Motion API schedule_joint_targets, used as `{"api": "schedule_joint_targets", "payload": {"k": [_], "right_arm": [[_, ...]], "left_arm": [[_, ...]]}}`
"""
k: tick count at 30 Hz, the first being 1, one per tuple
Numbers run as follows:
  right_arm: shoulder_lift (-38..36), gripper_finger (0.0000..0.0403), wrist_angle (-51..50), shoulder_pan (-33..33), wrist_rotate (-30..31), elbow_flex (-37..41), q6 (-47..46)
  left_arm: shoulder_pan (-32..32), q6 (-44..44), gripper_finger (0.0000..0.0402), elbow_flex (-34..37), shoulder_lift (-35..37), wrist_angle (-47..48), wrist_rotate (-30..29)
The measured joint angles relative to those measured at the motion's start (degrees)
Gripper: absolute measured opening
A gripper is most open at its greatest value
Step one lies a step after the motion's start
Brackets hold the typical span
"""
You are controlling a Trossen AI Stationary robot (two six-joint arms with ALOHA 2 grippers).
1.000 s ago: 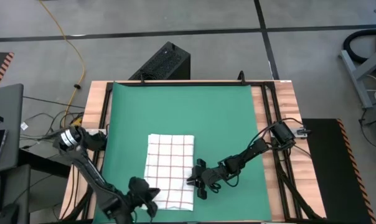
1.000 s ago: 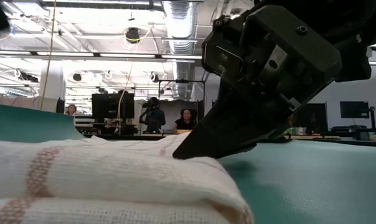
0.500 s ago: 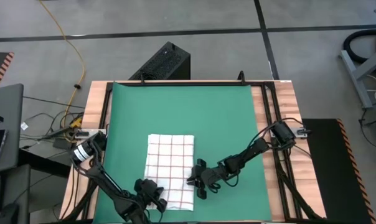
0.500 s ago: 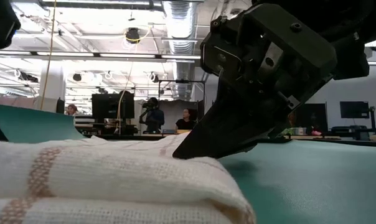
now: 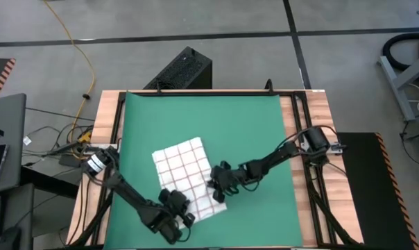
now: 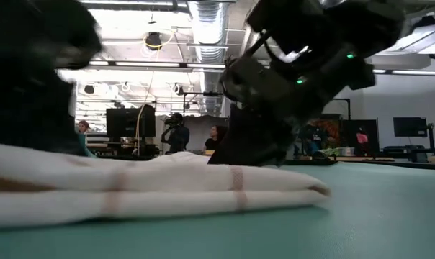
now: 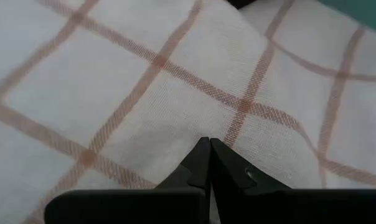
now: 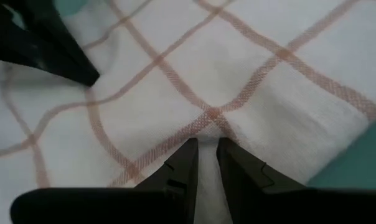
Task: Roll towel
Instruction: Roll the white towel
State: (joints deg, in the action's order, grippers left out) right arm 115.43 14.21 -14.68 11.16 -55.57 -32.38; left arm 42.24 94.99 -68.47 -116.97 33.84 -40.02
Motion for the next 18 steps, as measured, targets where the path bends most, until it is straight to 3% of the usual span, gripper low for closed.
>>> {"api": "schedule_joint_targets", "payload": {"k": [6,13,18], "right_arm": [[-4.71,0.0096,-2.96,3.13,-2.37,0.13,5.14],[-15.51,0.0095,-3.65,-0.55,1.55,0.21,11.07],[-14.17,0.0095,-0.37,-5.98,5.2,0.37,13.83]], "left_arm": [[-3.88,-6.35,0.0,0.35,4.21,5.63,-0.19],[-2.39,-7.45,0.0,0.24,13.99,7.03,-12.21],[0.64,-4.27,0.0,0.42,13.98,2.12,-21.46]]}}
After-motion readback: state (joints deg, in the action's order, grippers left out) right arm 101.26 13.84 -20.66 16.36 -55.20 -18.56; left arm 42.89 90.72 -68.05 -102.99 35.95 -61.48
